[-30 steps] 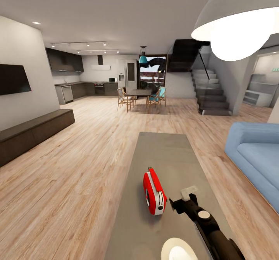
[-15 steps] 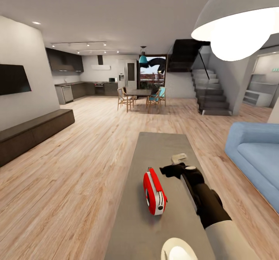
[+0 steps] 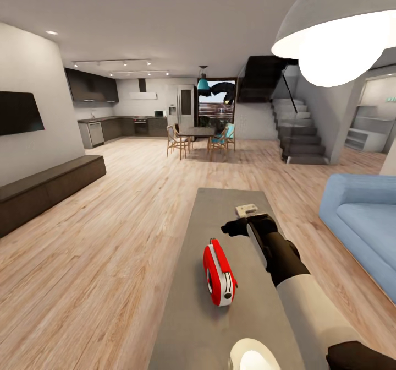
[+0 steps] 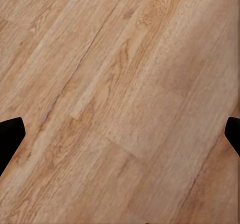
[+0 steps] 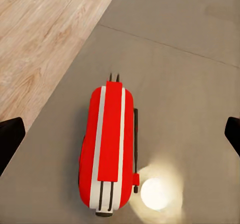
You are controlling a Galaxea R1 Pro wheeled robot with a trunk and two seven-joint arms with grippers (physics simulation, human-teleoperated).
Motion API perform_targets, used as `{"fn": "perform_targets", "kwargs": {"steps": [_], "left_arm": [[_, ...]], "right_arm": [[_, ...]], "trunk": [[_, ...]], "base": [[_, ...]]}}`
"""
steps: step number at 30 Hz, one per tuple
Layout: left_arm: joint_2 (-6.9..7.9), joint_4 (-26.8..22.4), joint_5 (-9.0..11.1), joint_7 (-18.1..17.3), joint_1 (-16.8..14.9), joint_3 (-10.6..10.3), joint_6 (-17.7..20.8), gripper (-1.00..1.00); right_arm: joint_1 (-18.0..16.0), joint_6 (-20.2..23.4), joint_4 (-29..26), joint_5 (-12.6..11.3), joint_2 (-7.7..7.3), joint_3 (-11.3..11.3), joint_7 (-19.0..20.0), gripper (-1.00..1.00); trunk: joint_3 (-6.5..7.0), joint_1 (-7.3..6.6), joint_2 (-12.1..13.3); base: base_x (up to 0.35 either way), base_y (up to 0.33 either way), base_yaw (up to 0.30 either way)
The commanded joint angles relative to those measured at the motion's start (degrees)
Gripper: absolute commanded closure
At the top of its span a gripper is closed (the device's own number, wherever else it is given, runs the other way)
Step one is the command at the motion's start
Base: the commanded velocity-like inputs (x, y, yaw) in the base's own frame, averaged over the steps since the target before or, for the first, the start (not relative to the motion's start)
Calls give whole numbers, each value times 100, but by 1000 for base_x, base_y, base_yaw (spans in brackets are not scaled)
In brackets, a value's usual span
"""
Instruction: Turn on the radio receiver that's on the table in the living room.
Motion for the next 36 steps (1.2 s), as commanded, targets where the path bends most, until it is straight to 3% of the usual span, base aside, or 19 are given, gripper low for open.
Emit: {"fn": "perform_targets", "kwargs": {"steps": [1, 5, 10, 23, 30, 36], "left_arm": [[-4, -2, -1, 0, 0, -1, -6, -100], [-18, -20, -3, -1, 0, -3, -29, -100], [-21, -25, -4, -9, 0, -3, -53, -100], [-28, -25, -4, -18, 0, -3, -74, -100], [-35, -25, -10, -24, 0, -3, -75, -100], [-40, -25, -12, -27, 0, -3, -79, -100]], "right_arm": [[-39, 9, 76, 0, 1, 0, -4, -100], [-94, 106, 217, -3, 3, -6, -35, -100], [-155, 574, 399, -5, 3, -9, 0, -100], [-267, 689, 585, -58, 27, -9, 8, -100], [-553, 698, 628, -80, 46, -29, 19, -100], [-608, 694, 631, -81, 60, -24, 24, -100]], "trunk": [[0, 0, 0], [0, 0, 0], [0, 0, 0], [0, 0, 0], [0, 0, 0], [0, 0, 0]], "base": [[0, 0, 0], [0, 0, 0], [0, 0, 0], [0, 0, 0], [0, 0, 0], [0, 0, 0]]}}
